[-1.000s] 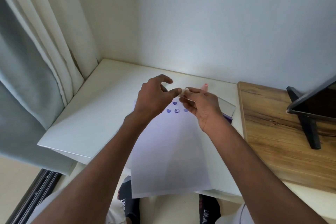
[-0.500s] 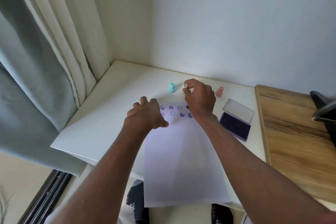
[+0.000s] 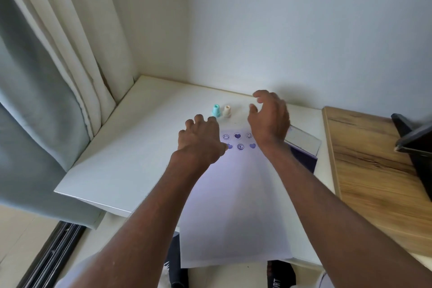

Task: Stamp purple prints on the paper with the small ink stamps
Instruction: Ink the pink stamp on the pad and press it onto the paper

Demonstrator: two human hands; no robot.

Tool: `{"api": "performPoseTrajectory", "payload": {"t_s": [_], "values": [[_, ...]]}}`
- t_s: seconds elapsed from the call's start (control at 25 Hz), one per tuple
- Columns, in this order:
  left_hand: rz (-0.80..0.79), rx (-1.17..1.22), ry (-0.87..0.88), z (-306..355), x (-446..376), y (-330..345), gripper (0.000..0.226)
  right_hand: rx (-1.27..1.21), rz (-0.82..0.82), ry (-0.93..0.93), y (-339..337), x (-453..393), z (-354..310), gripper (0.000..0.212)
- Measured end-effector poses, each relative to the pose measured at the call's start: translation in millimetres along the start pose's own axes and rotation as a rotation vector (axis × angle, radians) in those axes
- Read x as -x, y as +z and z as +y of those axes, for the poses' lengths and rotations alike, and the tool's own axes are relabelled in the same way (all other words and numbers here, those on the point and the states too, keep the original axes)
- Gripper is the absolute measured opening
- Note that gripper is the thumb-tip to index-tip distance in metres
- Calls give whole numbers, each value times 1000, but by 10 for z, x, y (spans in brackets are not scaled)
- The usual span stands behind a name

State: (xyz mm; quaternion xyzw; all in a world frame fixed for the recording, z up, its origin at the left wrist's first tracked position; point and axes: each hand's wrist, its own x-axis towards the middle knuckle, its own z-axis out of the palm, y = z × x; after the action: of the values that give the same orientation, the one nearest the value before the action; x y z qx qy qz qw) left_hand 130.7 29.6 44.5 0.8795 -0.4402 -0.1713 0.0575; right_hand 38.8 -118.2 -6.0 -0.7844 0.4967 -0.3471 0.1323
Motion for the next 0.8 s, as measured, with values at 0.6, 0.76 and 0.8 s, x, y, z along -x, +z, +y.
{"api": "performPoseTrajectory", "payload": {"t_s": [0.6, 0.76, 0.8], "values": [[150, 53, 295, 620, 39, 272, 36, -268, -175, 257, -416, -248, 558, 18], [196, 313, 214, 928, 115, 276, 45, -536, -261, 396, -843, -122, 559, 14], [182, 390, 207, 1028, 144, 281, 48, -598, -269, 449, -976, -59, 577, 15]]}}
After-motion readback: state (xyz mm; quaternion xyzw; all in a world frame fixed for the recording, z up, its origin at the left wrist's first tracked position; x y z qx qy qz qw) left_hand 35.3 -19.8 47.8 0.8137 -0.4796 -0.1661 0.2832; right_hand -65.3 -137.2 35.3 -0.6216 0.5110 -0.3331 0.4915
